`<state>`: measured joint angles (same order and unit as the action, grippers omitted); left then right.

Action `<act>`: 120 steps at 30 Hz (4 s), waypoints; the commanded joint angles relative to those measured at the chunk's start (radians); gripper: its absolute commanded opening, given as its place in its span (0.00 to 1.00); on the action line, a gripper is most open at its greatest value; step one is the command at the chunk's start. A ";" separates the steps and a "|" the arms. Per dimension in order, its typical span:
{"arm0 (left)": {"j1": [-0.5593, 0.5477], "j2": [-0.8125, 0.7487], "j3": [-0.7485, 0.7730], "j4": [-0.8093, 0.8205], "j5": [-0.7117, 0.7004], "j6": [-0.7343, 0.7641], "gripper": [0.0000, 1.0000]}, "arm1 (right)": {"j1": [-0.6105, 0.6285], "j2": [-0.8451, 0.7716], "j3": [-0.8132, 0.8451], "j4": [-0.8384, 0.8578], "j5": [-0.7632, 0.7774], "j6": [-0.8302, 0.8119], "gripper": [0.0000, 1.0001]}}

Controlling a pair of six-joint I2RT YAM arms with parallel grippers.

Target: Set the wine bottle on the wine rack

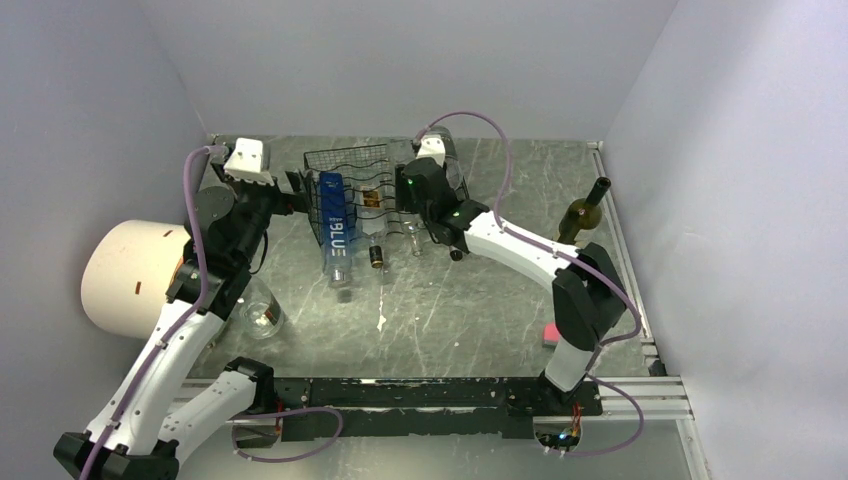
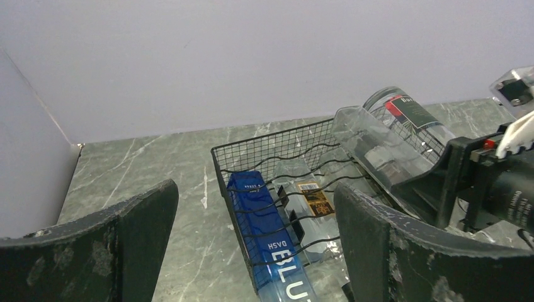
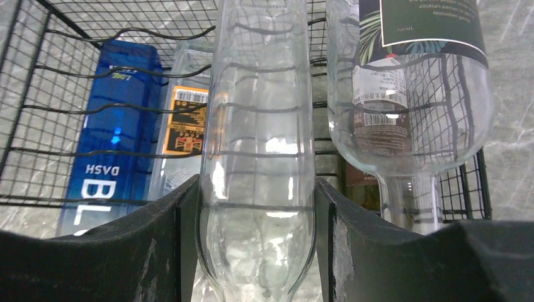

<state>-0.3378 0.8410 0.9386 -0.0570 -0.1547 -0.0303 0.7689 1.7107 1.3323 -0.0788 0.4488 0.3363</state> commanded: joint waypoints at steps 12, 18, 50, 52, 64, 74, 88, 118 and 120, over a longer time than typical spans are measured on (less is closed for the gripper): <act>0.017 0.010 -0.007 0.025 0.034 0.001 0.97 | -0.031 0.100 -0.009 0.238 0.004 -0.033 0.00; 0.018 0.007 -0.010 0.030 0.033 -0.003 0.97 | -0.040 0.137 0.012 0.185 -0.025 -0.029 0.17; 0.022 -0.033 0.344 -0.245 -0.074 0.033 0.97 | 0.114 -0.096 0.008 0.149 -0.692 -0.111 0.73; 0.022 -0.018 0.401 -0.287 -0.082 0.035 0.97 | 0.166 -0.063 0.027 0.177 -0.682 -0.112 0.72; 0.022 -0.026 0.519 -0.388 -0.093 0.009 0.97 | 0.399 0.189 0.284 0.151 -0.701 -0.198 0.73; 0.022 -0.009 0.538 -0.396 -0.084 0.001 0.97 | 0.440 0.457 0.578 0.025 -0.716 -0.244 0.74; 0.022 0.051 0.597 -0.452 -0.123 -0.003 0.97 | 0.452 0.572 0.737 0.090 -0.705 -0.246 0.66; 0.022 0.125 0.494 -0.481 -0.012 -0.166 0.97 | 0.451 -0.023 -0.236 0.439 -0.470 -0.305 0.00; 0.022 0.127 0.484 -0.481 -0.033 -0.168 0.97 | 0.449 -0.078 -0.312 0.441 -0.458 -0.295 0.00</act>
<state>-0.3222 0.9546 1.4456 -0.5301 -0.2050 -0.1581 1.2259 1.7149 1.1336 0.3489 -0.0647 0.0368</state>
